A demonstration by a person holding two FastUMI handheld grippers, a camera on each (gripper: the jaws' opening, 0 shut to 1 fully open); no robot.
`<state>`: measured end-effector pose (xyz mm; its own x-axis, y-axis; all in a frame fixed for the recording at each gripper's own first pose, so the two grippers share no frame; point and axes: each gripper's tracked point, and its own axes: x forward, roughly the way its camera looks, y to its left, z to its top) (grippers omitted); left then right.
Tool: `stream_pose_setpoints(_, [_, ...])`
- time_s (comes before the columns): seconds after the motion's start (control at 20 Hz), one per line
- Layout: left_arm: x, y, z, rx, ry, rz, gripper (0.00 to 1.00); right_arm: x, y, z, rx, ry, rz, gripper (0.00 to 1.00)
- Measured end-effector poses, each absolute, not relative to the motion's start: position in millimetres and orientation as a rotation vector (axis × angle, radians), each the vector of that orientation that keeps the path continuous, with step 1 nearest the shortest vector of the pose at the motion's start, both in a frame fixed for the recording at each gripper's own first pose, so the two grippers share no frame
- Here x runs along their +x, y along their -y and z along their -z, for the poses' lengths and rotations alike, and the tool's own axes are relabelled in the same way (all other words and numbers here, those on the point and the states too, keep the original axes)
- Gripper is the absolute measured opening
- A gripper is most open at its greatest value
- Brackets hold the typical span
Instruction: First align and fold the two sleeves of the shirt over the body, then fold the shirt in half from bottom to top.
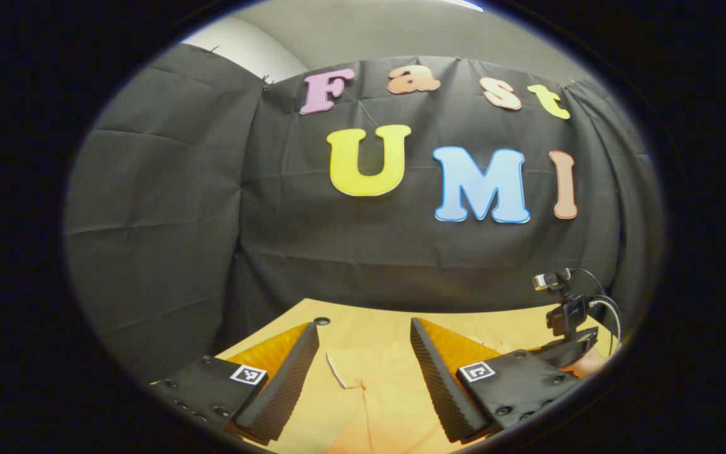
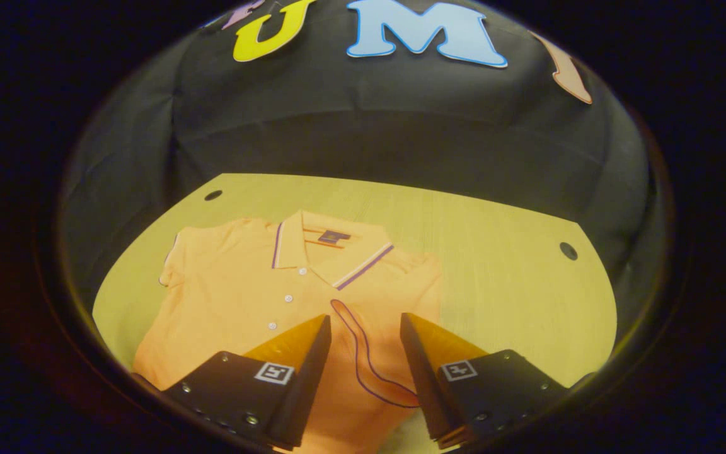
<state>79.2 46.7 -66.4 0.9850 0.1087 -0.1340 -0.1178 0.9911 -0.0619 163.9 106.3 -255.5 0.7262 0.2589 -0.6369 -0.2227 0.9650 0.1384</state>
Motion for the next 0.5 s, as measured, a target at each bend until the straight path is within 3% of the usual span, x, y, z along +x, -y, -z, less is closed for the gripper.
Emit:
stream_pose_setpoints(0.2, [94.3,-48.7,78.9,-0.085,-0.146,-0.079,0.94,153.8,-101.5,227.8,0.050,-0.657,-0.237,0.90])
stream_pose_setpoints(0.5, [125.2,-64.8,106.0,-0.099,-0.178,-0.038,0.94,132.3,-97.4,181.1,0.068,-0.582,-0.182,0.96])
